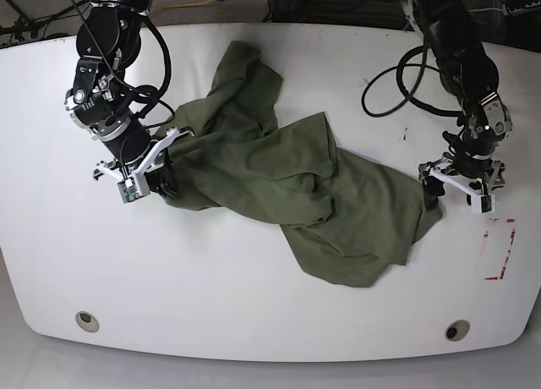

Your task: Fold the T-shirt properly

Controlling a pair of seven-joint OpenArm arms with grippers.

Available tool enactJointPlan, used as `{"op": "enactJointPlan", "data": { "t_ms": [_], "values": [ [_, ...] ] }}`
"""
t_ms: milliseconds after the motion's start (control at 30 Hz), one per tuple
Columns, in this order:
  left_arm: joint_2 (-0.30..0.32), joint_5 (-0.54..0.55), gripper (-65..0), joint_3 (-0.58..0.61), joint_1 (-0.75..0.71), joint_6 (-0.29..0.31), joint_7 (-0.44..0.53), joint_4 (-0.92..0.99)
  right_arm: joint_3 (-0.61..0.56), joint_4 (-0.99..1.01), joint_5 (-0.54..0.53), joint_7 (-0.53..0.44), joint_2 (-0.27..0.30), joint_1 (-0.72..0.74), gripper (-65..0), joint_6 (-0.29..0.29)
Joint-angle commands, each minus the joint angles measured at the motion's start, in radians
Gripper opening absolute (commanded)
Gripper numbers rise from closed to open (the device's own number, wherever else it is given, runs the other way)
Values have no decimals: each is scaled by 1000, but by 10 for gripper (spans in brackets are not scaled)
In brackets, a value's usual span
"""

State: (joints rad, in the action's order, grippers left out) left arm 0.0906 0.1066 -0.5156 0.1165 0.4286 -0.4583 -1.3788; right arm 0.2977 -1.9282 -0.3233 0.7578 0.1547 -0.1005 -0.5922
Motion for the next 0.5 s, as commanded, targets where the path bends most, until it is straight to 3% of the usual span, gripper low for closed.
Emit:
{"op": "enactJointPlan", "data": {
  "t_ms": [0,467],
  "values": [
    [36,12,-97,1,53,2,33,71,4,-17,-15,-30,9,14,-650,1],
    [44,15,-97,39,229,2,36,391,4,-15,-15,-30,7,17,-650,8]
  ]
}}
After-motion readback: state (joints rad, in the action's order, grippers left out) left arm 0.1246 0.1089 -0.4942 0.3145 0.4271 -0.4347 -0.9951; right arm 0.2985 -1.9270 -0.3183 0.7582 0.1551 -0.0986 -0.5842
